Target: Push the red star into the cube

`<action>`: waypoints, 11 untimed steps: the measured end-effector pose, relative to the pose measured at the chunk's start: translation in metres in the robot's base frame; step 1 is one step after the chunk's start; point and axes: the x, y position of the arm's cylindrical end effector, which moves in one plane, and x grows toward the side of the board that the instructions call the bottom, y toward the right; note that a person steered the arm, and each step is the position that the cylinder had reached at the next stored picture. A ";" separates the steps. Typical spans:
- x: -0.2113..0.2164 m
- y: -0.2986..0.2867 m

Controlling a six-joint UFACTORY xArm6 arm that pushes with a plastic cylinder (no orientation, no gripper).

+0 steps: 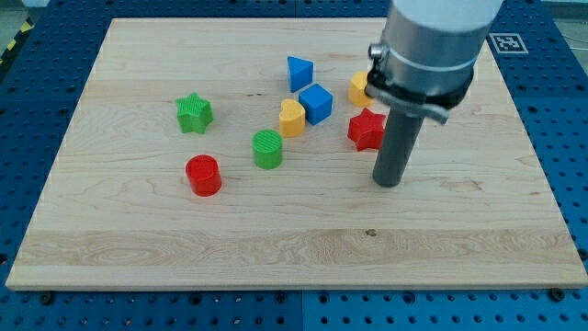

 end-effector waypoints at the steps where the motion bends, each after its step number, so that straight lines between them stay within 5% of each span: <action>1: -0.025 0.003; 4: -0.038 0.007; 6: -0.084 0.005; 11: -0.084 -0.045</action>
